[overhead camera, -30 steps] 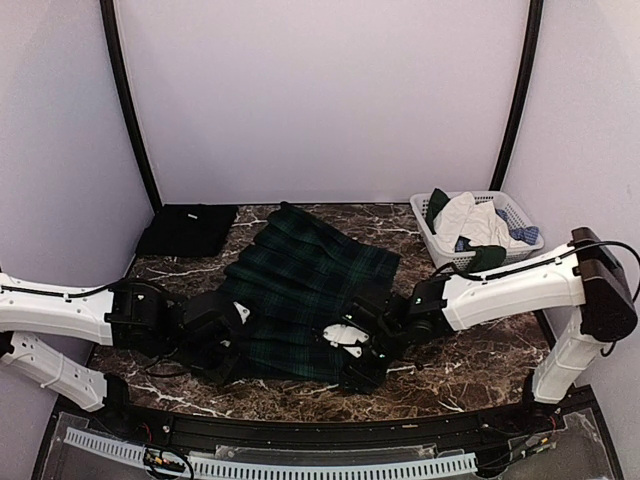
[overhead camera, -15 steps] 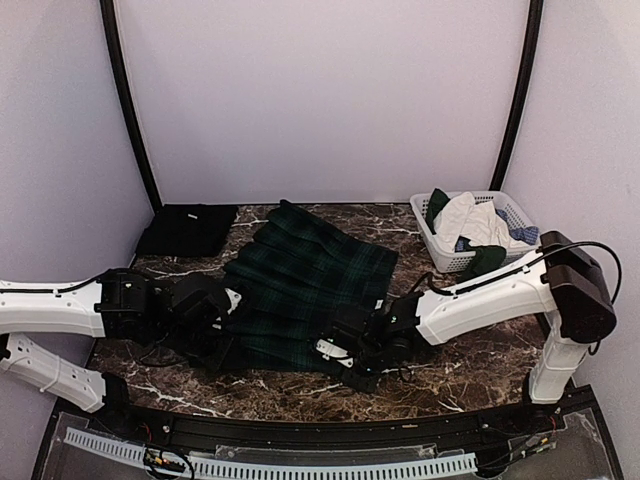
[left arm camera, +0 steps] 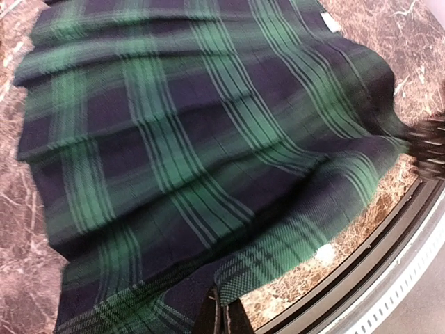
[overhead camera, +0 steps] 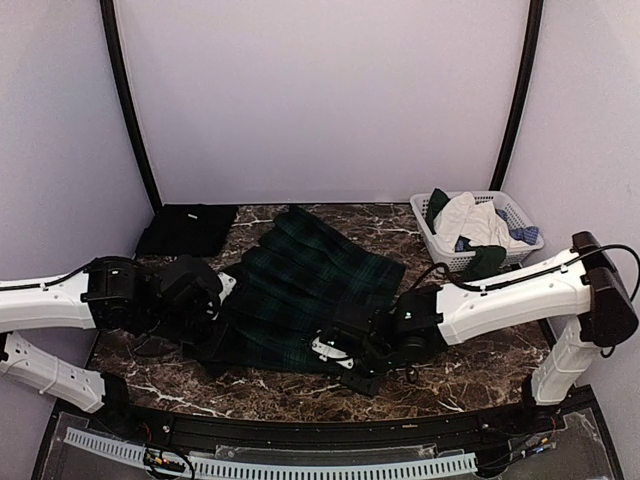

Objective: Fold and stack the mixed laundry pile
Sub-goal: Pick up the flattened skirt from the center of the board, then fold the flattened skirt at the center of the board.

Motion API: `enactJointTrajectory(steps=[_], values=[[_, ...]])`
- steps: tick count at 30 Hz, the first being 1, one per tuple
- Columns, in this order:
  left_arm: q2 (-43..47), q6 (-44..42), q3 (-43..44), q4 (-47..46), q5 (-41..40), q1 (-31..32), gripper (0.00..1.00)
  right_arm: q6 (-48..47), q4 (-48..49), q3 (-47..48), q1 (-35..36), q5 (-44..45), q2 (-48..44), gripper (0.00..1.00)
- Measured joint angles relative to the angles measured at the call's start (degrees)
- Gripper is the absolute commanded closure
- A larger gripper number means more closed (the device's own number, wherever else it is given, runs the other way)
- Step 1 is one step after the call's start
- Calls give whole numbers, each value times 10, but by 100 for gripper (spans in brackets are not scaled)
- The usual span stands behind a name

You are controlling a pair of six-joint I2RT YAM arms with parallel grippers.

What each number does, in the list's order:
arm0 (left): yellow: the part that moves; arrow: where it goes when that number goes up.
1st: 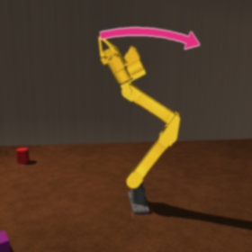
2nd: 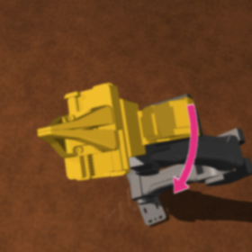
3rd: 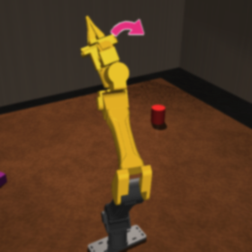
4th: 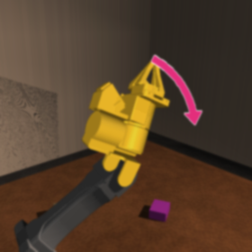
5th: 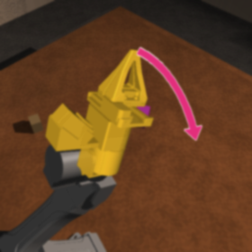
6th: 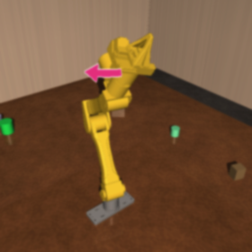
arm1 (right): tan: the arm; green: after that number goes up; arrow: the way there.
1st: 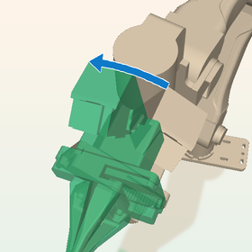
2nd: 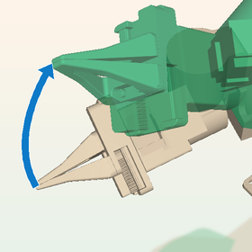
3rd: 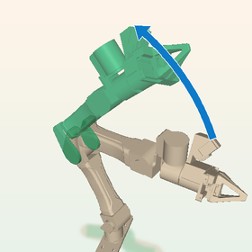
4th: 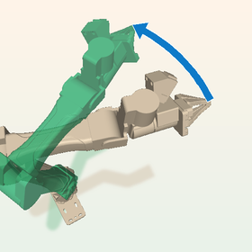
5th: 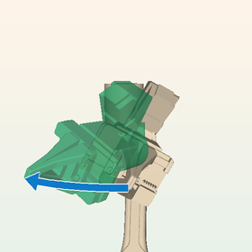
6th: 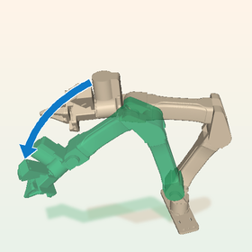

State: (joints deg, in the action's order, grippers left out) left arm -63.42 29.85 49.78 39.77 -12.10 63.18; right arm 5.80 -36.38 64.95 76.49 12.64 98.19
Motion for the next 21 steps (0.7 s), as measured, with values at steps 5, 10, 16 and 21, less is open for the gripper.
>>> enactJointTrajectory(steps=[5,10,16,21], values=[[17,-23,31,31,-35,0,100,19,-21,18,8,-68,-69,100],[2,-68,90,51,-104,-2,100,28,-20,22,-21,-140,-92,100],[-75,-155,154,5,-143,-61,100,26,-9,33,-116,-198,-107,100],[-148,-252,203,-83,-127,-120,98,12,-4,45,-192,-228,-109,100]])
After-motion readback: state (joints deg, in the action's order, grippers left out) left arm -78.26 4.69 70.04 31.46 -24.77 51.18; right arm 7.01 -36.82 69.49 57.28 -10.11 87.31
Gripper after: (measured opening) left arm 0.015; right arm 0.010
